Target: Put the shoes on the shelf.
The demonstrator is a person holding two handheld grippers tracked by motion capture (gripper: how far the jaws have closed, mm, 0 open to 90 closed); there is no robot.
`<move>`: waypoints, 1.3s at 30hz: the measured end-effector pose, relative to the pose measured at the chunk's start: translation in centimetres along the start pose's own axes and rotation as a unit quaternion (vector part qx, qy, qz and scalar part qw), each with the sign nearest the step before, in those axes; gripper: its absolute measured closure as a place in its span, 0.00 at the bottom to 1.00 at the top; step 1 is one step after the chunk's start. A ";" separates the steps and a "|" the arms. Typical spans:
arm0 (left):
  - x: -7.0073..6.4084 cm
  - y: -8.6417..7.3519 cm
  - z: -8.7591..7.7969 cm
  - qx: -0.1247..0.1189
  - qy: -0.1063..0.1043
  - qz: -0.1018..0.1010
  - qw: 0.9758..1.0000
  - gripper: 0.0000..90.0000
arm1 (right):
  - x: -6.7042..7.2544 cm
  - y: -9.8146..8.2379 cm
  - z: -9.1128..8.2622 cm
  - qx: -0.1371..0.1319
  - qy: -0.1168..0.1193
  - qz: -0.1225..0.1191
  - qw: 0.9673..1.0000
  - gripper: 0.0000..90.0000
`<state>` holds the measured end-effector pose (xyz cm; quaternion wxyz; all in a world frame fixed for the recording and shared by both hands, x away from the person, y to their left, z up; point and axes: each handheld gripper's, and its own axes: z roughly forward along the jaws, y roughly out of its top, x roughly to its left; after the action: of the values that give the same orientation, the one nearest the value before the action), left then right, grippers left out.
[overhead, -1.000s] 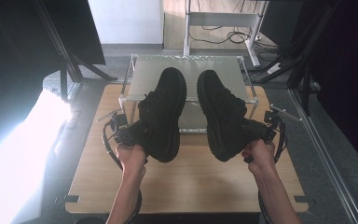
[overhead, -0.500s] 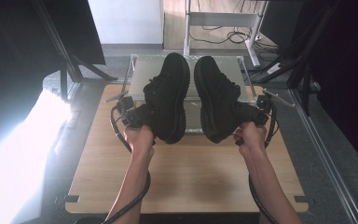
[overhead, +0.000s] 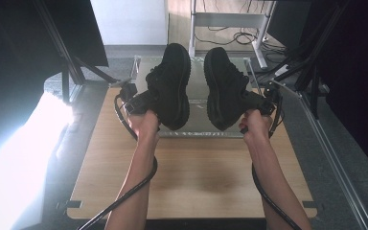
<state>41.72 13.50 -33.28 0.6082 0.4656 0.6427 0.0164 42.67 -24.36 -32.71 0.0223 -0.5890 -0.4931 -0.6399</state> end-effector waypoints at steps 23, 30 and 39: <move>-1.3 3.4 5.0 0.011 0.065 -0.002 0.998 0.97 | -0.5 3.2 5.9 -0.001 -0.059 -0.009 0.998 0.77; -1.6 4.0 6.0 0.022 0.092 0.000 0.996 0.97 | -0.6 3.5 6.8 -0.001 -0.066 -0.004 0.998 0.77; -2.3 4.1 6.7 0.025 0.104 0.009 0.994 0.92 | -0.2 3.7 7.4 -0.004 -0.075 -0.013 0.997 0.76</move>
<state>48.98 10.73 -30.84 0.5260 0.4822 0.6985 0.0538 50.39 -21.51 -31.96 -0.0256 -0.6290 -0.4983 -0.5961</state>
